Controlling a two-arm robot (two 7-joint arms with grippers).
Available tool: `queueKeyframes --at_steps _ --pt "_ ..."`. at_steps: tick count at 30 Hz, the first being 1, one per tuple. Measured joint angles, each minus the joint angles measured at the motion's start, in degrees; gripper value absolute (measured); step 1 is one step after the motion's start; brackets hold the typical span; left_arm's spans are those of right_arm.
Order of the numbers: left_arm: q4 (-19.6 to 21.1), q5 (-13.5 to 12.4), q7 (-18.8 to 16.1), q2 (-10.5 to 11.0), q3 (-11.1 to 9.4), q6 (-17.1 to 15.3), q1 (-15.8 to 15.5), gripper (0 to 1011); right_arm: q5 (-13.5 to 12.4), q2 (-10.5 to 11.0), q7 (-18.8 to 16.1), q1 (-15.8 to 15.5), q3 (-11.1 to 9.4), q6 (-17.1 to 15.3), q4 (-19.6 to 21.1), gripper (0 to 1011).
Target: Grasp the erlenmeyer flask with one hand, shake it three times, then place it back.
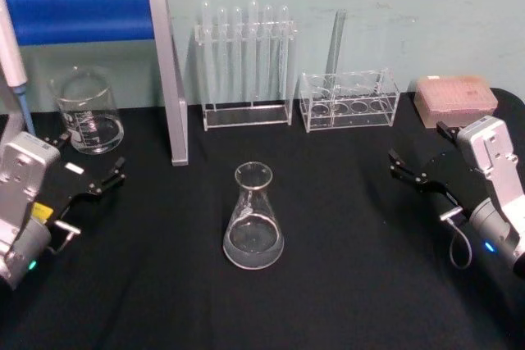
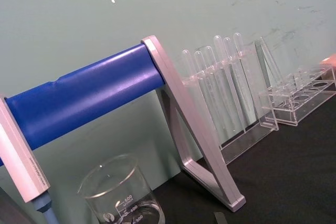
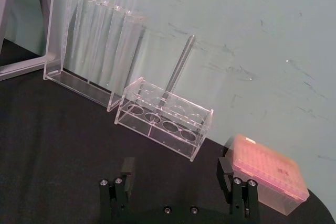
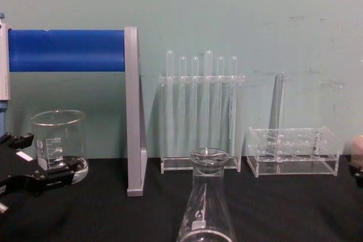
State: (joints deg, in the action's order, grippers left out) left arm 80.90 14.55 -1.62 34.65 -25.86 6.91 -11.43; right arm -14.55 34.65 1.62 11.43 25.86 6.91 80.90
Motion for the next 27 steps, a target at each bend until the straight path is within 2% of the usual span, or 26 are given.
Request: queueKeyframes --at_steps 24,27 --pt "0.0 0.0 0.0 0.0 0.0 0.0 0.0 1001 0.0 0.0 0.0 0.0 0.0 0.0 0.0 1000" --pt "0.0 0.0 0.0 0.0 0.0 0.0 0.0 1001 -0.72 -0.15 -1.22 -0.12 -0.63 0.08 -0.02 1000"
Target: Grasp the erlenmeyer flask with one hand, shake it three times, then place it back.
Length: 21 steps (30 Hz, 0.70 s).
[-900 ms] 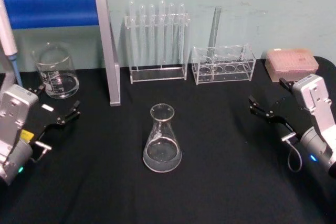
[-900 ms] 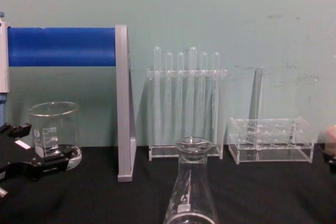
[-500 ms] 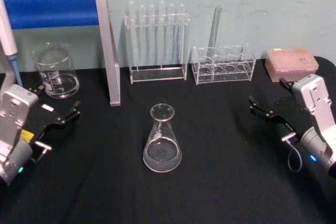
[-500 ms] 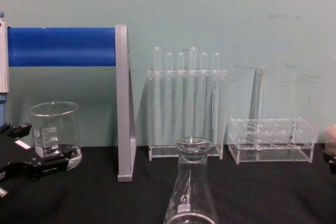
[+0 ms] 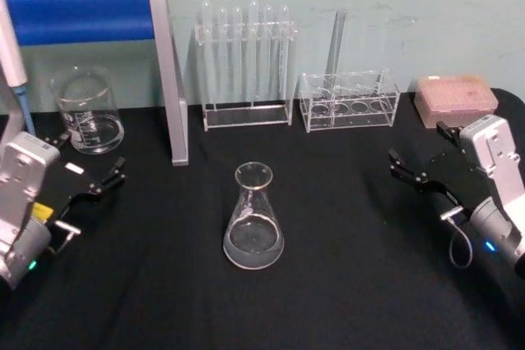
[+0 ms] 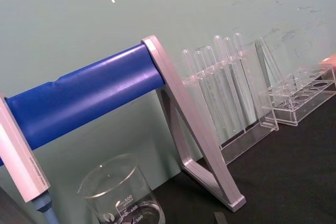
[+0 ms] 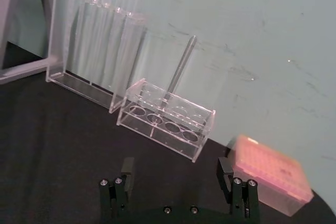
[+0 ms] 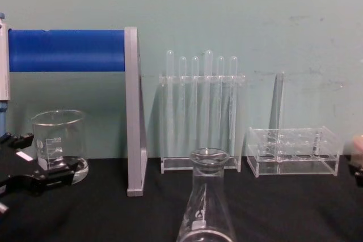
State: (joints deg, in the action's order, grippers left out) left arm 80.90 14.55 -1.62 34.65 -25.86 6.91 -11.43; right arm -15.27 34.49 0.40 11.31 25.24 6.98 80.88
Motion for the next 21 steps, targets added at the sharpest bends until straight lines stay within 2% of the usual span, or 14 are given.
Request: queueKeyframes --at_steps 3,9,10,12,14,15,16,21 --pt "0.0 0.0 0.0 0.0 0.0 0.0 0.0 1001 -1.14 -0.03 -1.65 -0.24 -0.58 0.0 0.19 1000" --pt "0.0 0.0 0.0 0.0 0.0 0.0 0.0 1001 -5.32 0.37 -7.45 -1.35 -1.96 -0.15 1.87 1000" --pt "0.0 0.0 0.0 0.0 0.0 0.0 0.0 1001 -6.75 0.53 -9.43 -1.68 -2.27 -0.38 2.38 1000" --pt "0.0 0.0 0.0 0.0 0.0 0.0 0.0 1001 -7.94 0.71 -11.21 -1.97 -2.49 -0.57 2.84 1000" --pt "0.0 0.0 0.0 0.0 0.0 0.0 0.0 1001 -10.06 1.04 -15.06 -2.4 -2.71 -0.88 3.7 1000" --pt "0.0 0.0 0.0 0.0 0.0 0.0 0.0 1001 -10.06 1.04 -15.06 -2.4 -2.71 -0.88 3.7 1000" --pt "0.0 0.0 0.0 0.0 0.0 0.0 0.0 1001 -10.78 1.16 -16.67 -2.6 -2.72 -0.99 4.13 1000" --pt "0.0 0.0 0.0 0.0 0.0 0.0 0.0 1001 -12.13 1.26 -20.24 -3.16 -2.72 -1.39 5.37 1000"
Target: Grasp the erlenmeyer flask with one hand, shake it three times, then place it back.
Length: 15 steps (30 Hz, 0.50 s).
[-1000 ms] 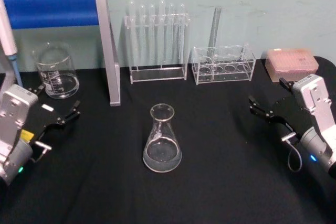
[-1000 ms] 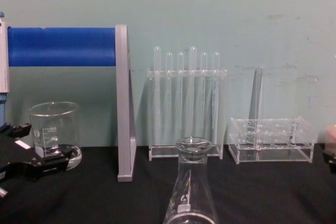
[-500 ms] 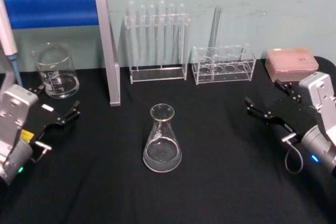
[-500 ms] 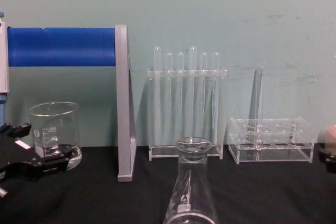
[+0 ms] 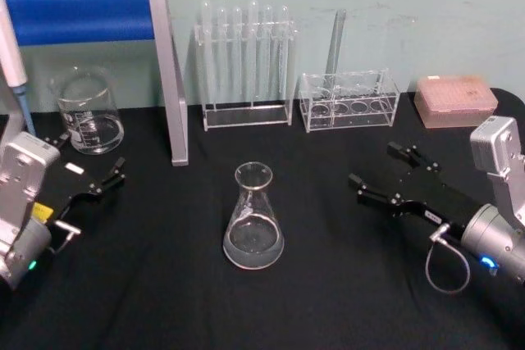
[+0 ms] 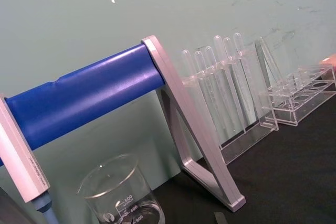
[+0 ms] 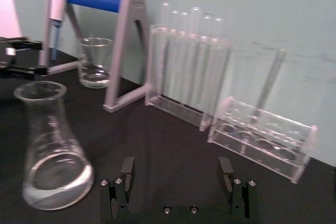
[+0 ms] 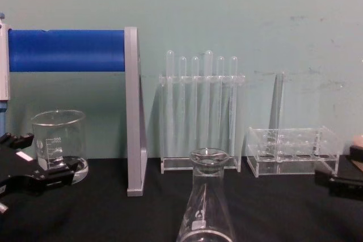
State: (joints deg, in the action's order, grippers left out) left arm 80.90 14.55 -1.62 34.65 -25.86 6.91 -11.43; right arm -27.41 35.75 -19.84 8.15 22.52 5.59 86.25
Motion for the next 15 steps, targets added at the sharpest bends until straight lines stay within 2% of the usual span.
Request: queueKeyframes --at_steps 15 --pt "0.0 0.0 0.0 0.0 0.0 0.0 0.0 1001 -1.71 -2.91 -6.74 -1.07 1.59 -2.82 2.96 1000"
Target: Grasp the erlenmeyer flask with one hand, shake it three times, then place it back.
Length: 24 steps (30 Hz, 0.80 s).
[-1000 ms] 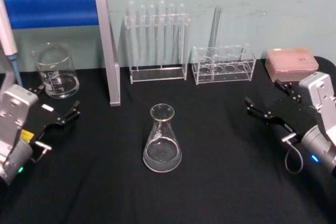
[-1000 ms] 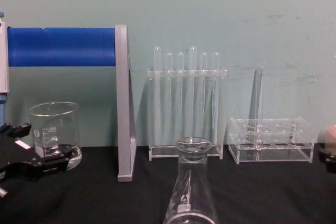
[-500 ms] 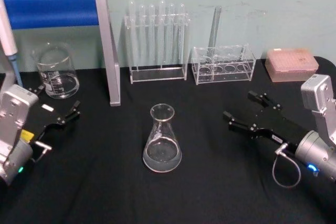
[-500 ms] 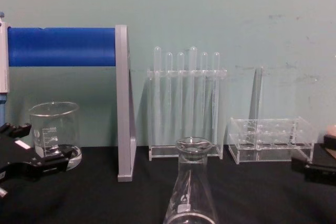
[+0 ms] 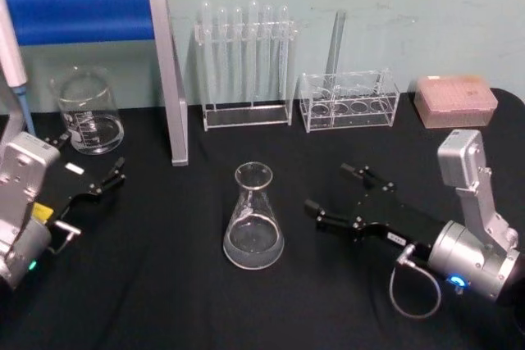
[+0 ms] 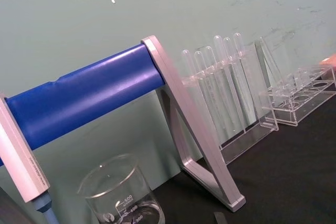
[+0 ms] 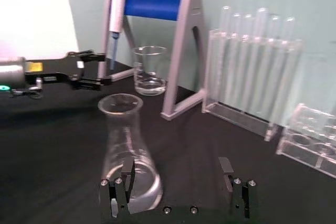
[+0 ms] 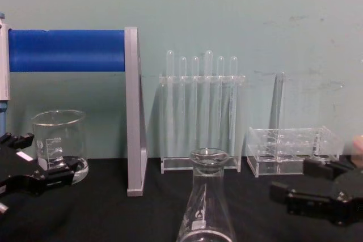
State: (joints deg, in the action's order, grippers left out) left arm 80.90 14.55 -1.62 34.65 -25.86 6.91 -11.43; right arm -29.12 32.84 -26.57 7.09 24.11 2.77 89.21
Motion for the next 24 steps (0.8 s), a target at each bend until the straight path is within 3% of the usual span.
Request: queueKeyframes --at_steps 15,24 --pt "0.0 0.0 0.0 0.0 0.0 0.0 0.0 1001 0.38 -2.83 -3.84 0.4 1.74 -2.15 0.63 1000" --pt "0.0 0.0 0.0 0.0 0.0 0.0 0.0 1001 1.71 -4.51 -4.28 2.16 2.96 -2.17 -0.85 1000"
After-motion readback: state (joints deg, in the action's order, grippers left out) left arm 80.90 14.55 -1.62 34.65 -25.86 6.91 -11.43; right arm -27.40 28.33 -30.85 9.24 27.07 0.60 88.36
